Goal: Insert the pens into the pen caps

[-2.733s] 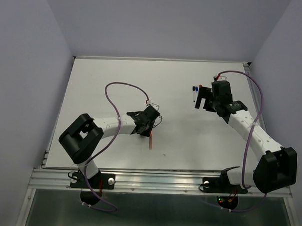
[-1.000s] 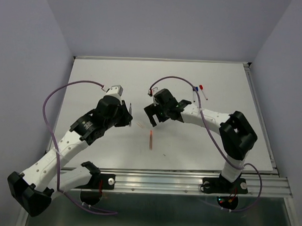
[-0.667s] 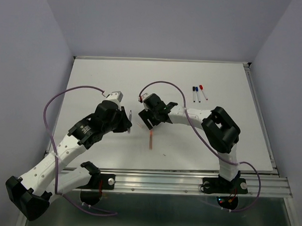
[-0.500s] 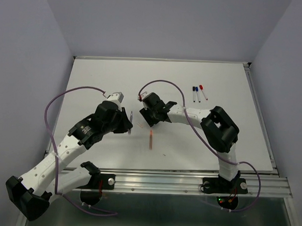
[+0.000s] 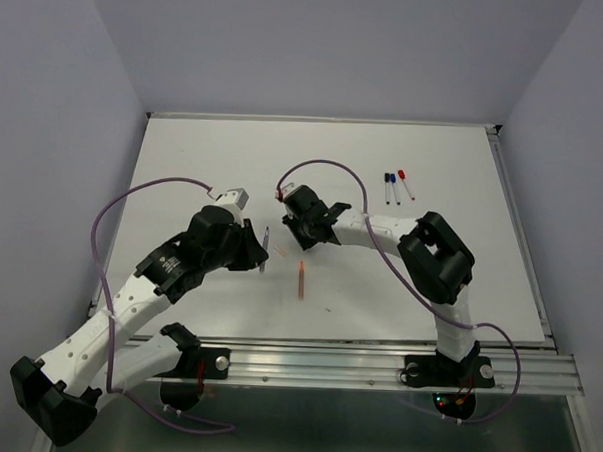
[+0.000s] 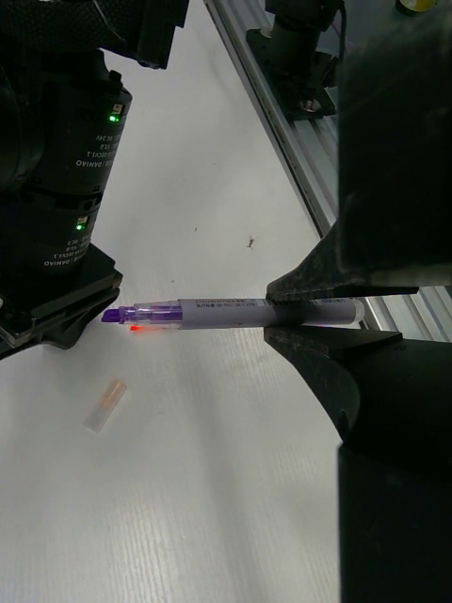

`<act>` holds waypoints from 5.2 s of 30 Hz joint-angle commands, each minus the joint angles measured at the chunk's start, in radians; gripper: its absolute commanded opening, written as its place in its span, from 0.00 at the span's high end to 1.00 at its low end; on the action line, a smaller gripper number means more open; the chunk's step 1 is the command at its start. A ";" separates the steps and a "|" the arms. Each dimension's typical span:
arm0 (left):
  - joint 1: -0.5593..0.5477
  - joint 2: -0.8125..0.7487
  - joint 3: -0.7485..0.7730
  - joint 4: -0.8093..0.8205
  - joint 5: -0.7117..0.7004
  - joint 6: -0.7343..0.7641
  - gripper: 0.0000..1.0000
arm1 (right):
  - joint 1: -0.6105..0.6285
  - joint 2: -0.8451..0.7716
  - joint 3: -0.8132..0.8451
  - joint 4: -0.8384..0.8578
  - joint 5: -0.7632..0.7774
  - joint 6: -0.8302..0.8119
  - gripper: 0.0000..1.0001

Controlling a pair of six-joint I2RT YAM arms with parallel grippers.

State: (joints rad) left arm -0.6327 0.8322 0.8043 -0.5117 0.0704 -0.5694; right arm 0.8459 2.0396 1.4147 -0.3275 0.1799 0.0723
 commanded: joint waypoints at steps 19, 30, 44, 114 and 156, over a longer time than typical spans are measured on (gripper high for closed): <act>0.001 -0.022 -0.074 0.341 0.241 0.002 1.00 | -0.079 -0.417 -0.072 0.211 0.080 0.369 0.97; -0.004 0.053 -0.044 0.556 0.276 -0.003 1.00 | -0.079 -0.728 -0.273 0.398 0.060 0.621 0.94; -0.033 0.076 -0.050 0.664 0.282 -0.011 1.00 | -0.079 -0.736 -0.293 0.479 -0.017 0.727 0.91; -0.035 0.048 -0.051 0.688 0.206 -0.047 1.00 | -0.079 -0.777 -0.267 0.406 0.082 0.656 0.86; -0.039 0.111 0.009 0.644 0.197 0.000 1.00 | -0.079 -0.728 -0.232 0.423 -0.171 0.673 0.85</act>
State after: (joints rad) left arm -0.6666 0.9512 0.7582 0.1127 0.2913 -0.5915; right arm 0.7605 1.3361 1.1381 0.0601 0.0303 0.7414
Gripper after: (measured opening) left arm 0.243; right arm 0.185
